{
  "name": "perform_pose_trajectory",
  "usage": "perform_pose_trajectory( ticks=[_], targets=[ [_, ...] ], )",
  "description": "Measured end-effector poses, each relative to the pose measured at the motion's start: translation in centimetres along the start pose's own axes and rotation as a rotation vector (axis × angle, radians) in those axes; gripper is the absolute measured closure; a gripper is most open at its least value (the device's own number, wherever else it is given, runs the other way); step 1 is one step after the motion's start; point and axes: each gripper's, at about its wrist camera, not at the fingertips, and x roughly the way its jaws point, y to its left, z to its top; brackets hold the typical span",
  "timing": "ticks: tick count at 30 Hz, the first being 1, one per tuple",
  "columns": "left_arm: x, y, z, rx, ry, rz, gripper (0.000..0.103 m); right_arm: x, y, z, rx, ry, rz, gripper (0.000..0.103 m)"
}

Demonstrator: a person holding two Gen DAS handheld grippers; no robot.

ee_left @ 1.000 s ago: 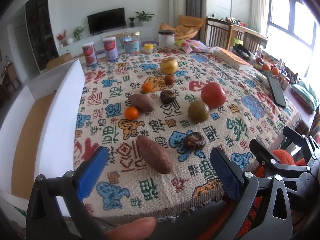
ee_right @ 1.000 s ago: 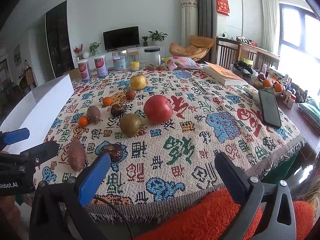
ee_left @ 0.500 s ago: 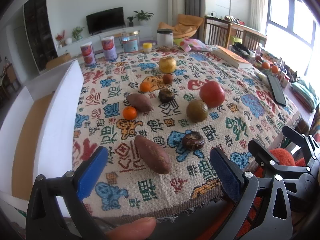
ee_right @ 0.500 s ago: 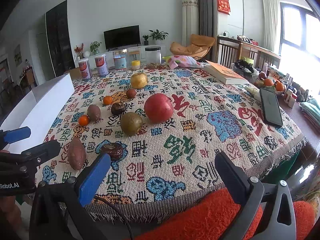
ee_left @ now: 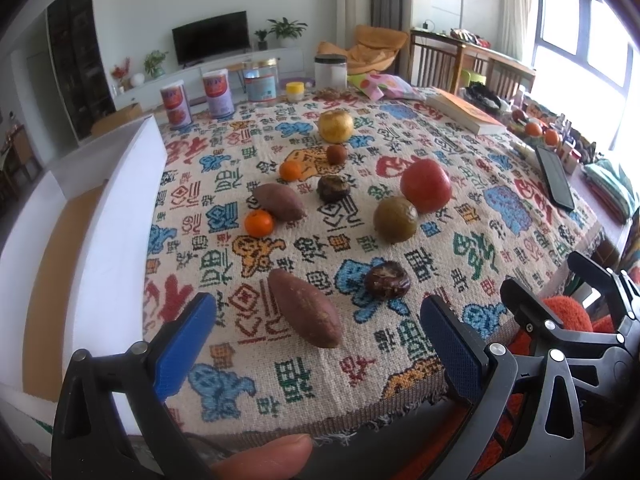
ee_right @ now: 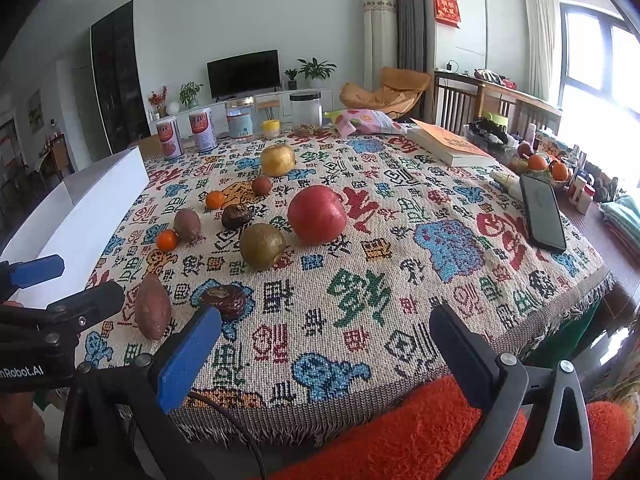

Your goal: Organize fruits

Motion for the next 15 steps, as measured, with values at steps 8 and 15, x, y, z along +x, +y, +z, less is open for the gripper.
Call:
perform_pose_trajectory(
  ticks=[8,15],
  targets=[
    [0.02,0.14,0.00,-0.001,0.005,-0.001,0.001,0.02,-0.12,0.03,0.003,0.000,-0.001,0.000],
    [0.04,0.19,0.05,-0.001,0.006,0.000,0.001,0.04,-0.27,0.04,0.006,0.003,0.000,0.000]
  ],
)
